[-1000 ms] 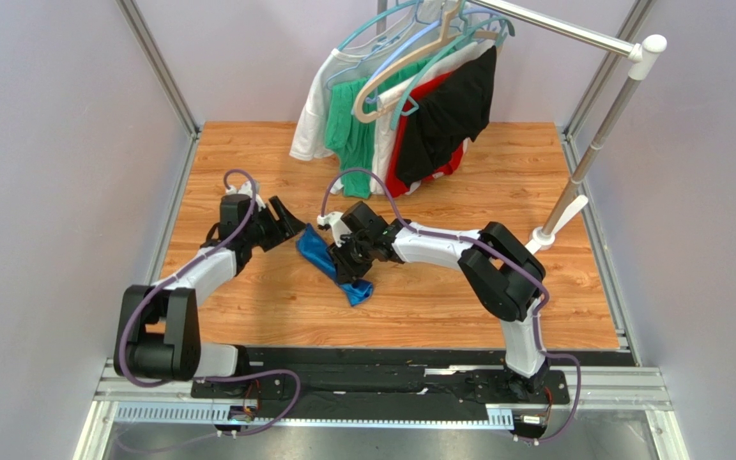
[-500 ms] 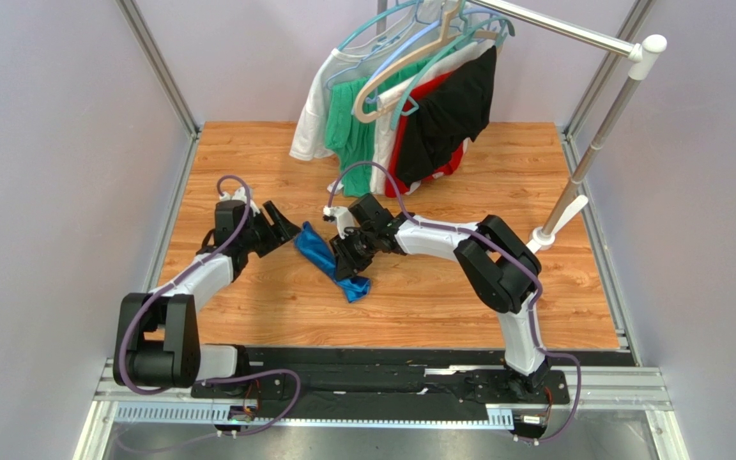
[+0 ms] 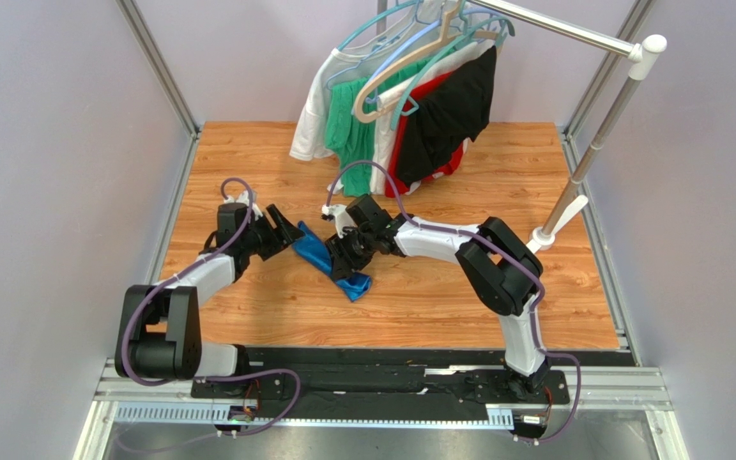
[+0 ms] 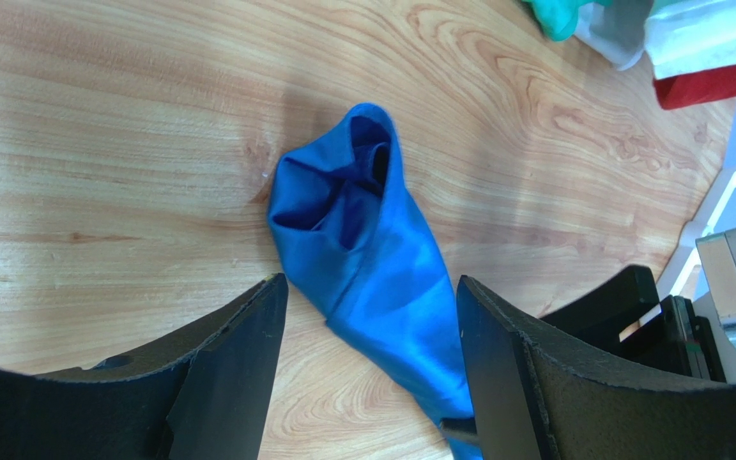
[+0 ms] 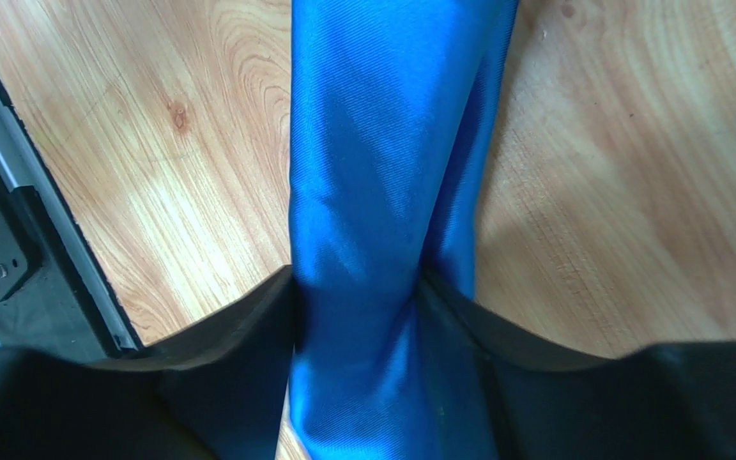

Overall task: Fold the napkin, place the utensils inside, and roll it up
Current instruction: Roll the napkin with the utensil

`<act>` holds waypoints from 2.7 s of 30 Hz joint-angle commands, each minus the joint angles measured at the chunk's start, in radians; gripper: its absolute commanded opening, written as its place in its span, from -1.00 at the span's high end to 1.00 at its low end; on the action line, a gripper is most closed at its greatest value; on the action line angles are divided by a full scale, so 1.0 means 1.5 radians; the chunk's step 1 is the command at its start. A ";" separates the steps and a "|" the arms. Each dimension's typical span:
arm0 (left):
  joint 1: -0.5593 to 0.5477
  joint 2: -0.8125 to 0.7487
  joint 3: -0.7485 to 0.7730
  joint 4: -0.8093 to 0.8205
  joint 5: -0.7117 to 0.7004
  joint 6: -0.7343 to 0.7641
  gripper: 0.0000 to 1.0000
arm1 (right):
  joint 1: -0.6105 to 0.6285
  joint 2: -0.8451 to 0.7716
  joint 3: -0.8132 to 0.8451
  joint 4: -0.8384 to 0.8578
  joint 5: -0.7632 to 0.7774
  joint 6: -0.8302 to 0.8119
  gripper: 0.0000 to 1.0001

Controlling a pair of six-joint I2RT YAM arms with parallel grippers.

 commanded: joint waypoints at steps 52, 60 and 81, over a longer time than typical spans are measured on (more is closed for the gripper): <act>0.004 0.004 0.021 -0.001 0.041 0.023 -0.50 | 0.129 -0.135 -0.203 0.053 0.400 -0.060 -0.12; 0.004 0.004 0.020 0.001 0.043 0.021 -0.50 | 0.127 -0.119 -0.176 0.019 0.313 -0.046 0.56; 0.004 -0.065 -0.030 0.000 0.043 0.026 -0.50 | 0.028 -0.099 -0.128 -0.025 -0.055 0.023 0.75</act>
